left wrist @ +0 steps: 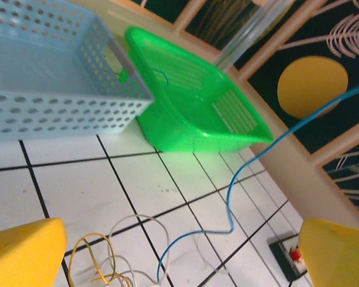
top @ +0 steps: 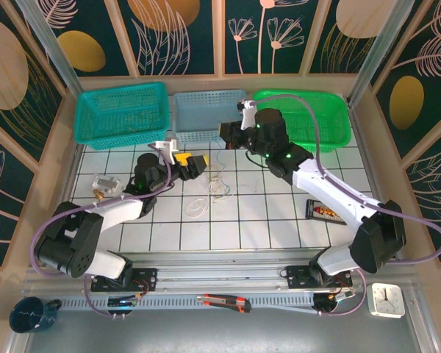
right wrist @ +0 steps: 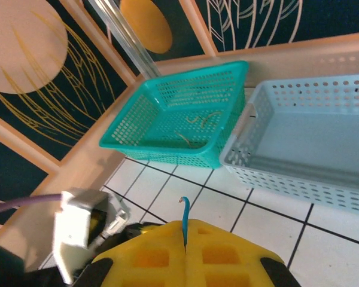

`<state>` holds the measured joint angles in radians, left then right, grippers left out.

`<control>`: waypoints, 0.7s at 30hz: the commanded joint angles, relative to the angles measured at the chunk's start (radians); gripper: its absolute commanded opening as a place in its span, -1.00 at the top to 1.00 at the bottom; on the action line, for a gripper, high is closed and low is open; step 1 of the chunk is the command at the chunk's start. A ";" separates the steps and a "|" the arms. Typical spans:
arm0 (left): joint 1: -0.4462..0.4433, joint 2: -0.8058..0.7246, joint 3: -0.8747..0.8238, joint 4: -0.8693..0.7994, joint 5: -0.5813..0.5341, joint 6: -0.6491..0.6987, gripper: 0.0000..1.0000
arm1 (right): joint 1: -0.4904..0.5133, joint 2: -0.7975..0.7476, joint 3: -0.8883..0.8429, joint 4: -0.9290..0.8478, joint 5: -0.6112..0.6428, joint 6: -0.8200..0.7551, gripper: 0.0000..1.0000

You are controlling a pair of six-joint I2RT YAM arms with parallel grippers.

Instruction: Untangle the cables

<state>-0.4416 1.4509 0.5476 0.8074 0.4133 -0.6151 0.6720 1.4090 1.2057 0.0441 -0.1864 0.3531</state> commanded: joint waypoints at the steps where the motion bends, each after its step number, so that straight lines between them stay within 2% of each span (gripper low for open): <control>1: -0.038 0.050 0.033 0.007 -0.022 0.080 -0.98 | 0.017 -0.053 0.044 -0.001 -0.023 0.020 1.00; 14: -0.146 0.242 0.156 0.021 -0.087 0.127 -0.97 | 0.064 -0.118 0.085 0.024 -0.048 0.057 1.00; 21: -0.152 0.343 0.132 0.110 -0.090 0.084 -0.56 | 0.069 -0.172 0.139 0.056 -0.025 0.067 1.00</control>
<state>-0.5896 1.7649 0.6880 0.8413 0.3290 -0.5217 0.7330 1.2907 1.2846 0.0452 -0.2180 0.4030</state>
